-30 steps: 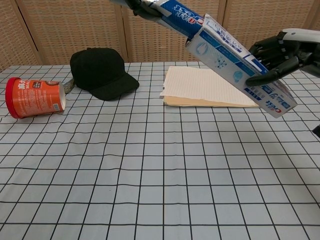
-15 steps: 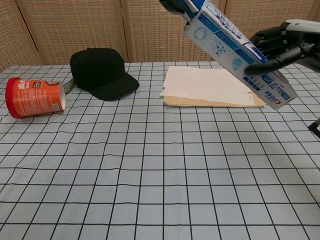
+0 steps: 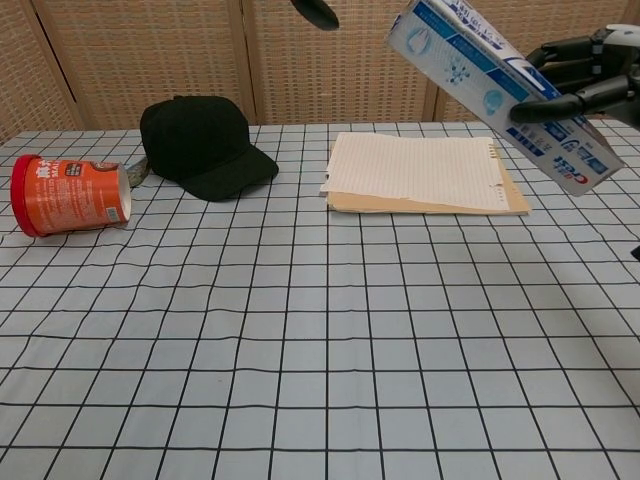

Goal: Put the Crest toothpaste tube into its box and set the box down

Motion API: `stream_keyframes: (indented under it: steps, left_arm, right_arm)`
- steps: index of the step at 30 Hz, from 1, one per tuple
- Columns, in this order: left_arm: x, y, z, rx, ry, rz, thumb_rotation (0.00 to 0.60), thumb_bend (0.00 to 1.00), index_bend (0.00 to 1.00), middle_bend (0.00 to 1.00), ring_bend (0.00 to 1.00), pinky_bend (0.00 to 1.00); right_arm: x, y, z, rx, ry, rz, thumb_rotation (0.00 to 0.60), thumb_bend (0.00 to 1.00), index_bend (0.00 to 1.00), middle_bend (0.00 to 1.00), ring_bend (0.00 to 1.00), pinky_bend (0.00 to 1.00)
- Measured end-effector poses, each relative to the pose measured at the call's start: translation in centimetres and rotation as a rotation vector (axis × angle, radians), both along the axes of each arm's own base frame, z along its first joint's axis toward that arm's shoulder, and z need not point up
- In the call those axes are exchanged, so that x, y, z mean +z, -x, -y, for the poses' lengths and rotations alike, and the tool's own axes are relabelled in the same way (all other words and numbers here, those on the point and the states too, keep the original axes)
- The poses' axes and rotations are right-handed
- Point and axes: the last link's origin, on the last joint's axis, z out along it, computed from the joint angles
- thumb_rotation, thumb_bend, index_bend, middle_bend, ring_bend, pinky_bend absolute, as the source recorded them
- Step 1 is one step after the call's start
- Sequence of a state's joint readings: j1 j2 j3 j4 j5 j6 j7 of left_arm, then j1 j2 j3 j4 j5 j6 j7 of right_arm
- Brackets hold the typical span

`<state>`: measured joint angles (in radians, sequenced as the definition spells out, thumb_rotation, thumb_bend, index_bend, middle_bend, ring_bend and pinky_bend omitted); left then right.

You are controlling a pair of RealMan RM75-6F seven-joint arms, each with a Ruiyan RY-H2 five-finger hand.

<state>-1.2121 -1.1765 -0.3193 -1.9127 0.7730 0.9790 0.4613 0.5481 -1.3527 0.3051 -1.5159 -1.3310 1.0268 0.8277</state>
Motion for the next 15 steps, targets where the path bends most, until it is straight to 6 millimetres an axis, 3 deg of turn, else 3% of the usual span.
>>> stream_keyframes:
  steps: [6, 15]
  left_arm:
    - [0.2, 2.8, 0.4, 0.055, -0.001, 0.007, 0.600, 0.05, 0.10, 0.00, 0.00, 0.00]
    - [0.1, 10.3, 2.9, 0.154, -0.024, -0.057, 0.600, 0.05, 0.12, 0.00, 0.00, 0.00]
  right_arm:
    - [0.6, 0.8, 0.1, -0.023, 0.027, 0.019, 0.600, 0.25, 0.78, 0.58, 0.55, 0.50]
    - [0.2, 4.4, -1.1, -0.071, 0.046, -0.245, 0.600, 0.25, 0.77, 0.58, 0.55, 0.50]
